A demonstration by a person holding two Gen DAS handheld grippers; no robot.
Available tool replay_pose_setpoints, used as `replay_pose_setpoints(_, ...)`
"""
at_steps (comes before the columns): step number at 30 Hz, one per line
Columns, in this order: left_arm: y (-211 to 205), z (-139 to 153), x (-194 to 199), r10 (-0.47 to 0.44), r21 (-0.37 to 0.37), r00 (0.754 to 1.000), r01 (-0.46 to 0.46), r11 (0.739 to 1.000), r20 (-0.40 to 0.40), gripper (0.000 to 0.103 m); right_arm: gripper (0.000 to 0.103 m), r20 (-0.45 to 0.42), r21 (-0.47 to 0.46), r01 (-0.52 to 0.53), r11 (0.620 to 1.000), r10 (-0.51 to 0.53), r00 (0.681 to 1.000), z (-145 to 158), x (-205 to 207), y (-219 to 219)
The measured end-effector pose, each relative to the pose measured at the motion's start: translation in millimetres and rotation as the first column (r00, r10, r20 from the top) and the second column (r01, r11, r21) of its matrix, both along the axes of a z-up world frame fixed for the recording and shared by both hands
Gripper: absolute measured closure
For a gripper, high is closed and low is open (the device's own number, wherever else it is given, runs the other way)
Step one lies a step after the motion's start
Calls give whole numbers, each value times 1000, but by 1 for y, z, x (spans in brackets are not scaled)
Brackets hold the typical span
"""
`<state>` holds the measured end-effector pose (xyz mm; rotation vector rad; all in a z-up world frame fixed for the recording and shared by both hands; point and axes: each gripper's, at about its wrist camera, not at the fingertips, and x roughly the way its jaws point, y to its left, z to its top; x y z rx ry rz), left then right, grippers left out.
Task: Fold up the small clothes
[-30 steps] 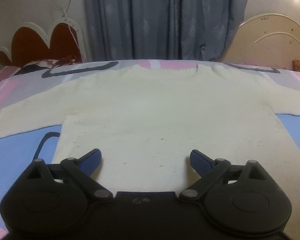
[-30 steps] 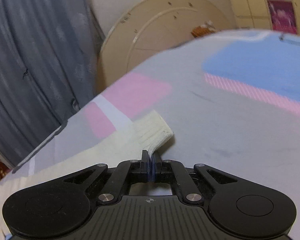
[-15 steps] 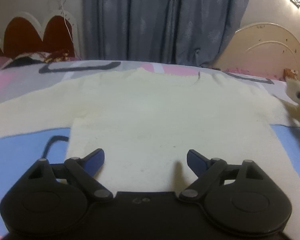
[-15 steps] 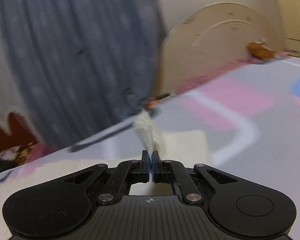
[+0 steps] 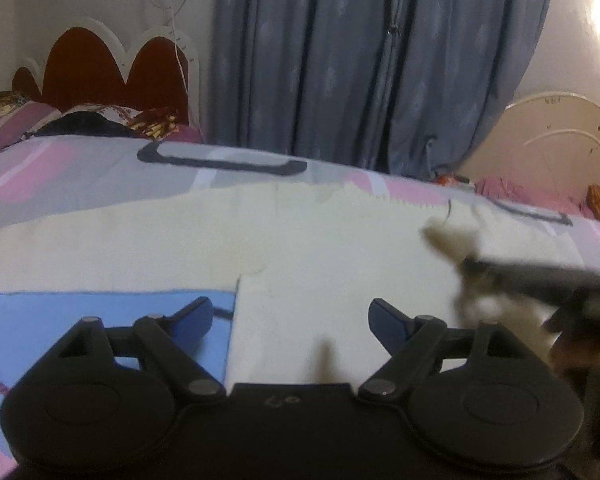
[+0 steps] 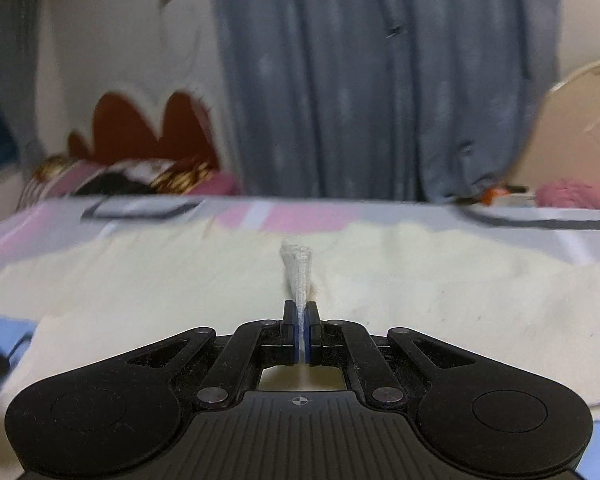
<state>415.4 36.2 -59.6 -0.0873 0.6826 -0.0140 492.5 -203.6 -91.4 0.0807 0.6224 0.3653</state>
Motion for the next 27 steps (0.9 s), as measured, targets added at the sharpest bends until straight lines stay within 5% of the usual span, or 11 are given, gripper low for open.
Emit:
replay_pose_setpoints(2,-2,2,6,-7,-17,1000,7,1000,4,22,101,-13,-27,-41,999,41,999,-11,2,14)
replay_pose_setpoints(4,-7,3,13,-26,-38,1000,26,999,8,24,79,18,-63,-52,997,54,998,-17,-6,20)
replay_pose_setpoints(6,-17,-1,22,-54,-62,999,54,997,4,26,71,52,-36,-28,999,30,998,-15,-16,17)
replay_pose_setpoints(10,-50,-16,49,-143,-145,989,137,980,-30,39,71,31,15,93,996,-93,995,-12,-28,-7)
replay_pose_setpoints(12,-69,-28,69,-189,-192,980,175,966,-61,54,71,14,30,154,988,-154,988,-10,-33,-24)
replay_pose_setpoints(16,-95,-49,104,-224,-285,966,181,941,-126,59,76,-30,62,224,973,-223,974,-11,-40,-53)
replay_pose_setpoints(20,-110,-58,122,-230,-272,964,187,944,-135,99,76,-52,74,261,962,-258,965,-11,-50,-77)
replay_pose_setpoints(27,-63,-36,103,-149,-172,988,141,975,-37,99,76,-92,154,299,942,-287,953,-12,-56,-110)
